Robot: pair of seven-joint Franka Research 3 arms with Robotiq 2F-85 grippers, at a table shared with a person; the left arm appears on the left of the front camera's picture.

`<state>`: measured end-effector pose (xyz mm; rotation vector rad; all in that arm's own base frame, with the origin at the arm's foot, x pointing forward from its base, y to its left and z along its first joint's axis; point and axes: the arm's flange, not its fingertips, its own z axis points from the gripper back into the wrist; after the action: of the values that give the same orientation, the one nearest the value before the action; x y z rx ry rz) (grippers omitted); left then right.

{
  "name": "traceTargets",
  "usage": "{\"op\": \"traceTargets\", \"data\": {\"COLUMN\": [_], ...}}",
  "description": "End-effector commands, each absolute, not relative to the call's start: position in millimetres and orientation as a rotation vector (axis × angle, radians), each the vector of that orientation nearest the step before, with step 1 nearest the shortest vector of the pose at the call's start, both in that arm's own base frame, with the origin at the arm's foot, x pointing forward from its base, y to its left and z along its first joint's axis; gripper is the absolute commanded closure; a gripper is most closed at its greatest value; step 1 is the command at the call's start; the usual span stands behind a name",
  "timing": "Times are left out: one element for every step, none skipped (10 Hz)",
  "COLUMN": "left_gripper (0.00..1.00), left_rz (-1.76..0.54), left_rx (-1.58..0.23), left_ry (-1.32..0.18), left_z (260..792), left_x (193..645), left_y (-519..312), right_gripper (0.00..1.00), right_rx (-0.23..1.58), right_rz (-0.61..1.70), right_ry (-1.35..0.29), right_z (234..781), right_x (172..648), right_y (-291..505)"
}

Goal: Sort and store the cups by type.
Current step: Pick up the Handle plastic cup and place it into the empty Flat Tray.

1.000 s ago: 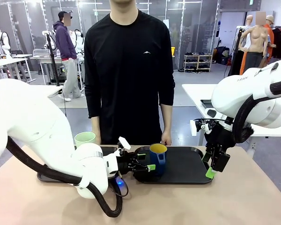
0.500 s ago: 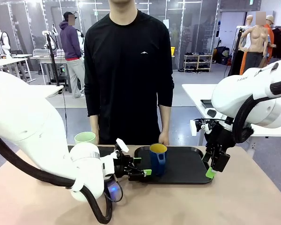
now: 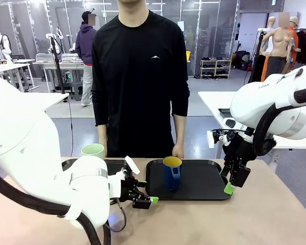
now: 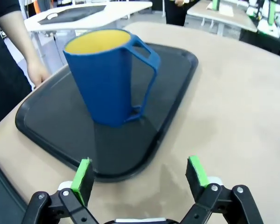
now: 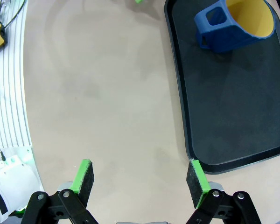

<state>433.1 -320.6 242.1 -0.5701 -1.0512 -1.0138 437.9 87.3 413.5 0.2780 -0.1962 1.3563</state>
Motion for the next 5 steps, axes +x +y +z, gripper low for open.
{"op": "traceTargets", "data": {"left_gripper": [0.00, 0.00, 0.00, 0.00, 0.00], "left_rz": [-1.046, -1.042, -1.036, -1.047, -1.030], "left_rx": [-0.466, -0.453, -0.449, -0.460, -0.497], "left_ry": [-1.053, -1.052, -1.046, -1.024, -1.013], "left_z": [228, 231, 232, 233, 247], "left_x": [378, 378, 379, 381, 418], "left_y": [-318, -313, -310, -307, -309], "right_gripper": [0.00, 0.00, 0.00, 0.00, 0.00], "right_rx": [0.273, 0.273, 0.273, 0.273, 0.273], "right_rz": [1.351, 1.351, 1.351, 1.351, 1.351], "right_ry": [-0.207, -0.207, -0.207, -0.207, -0.207], "right_z": [413, 413, 413, 413, 413], "right_x": [436, 436, 436, 436, 436], "right_y": [86, 86, 86, 86, 86]}}
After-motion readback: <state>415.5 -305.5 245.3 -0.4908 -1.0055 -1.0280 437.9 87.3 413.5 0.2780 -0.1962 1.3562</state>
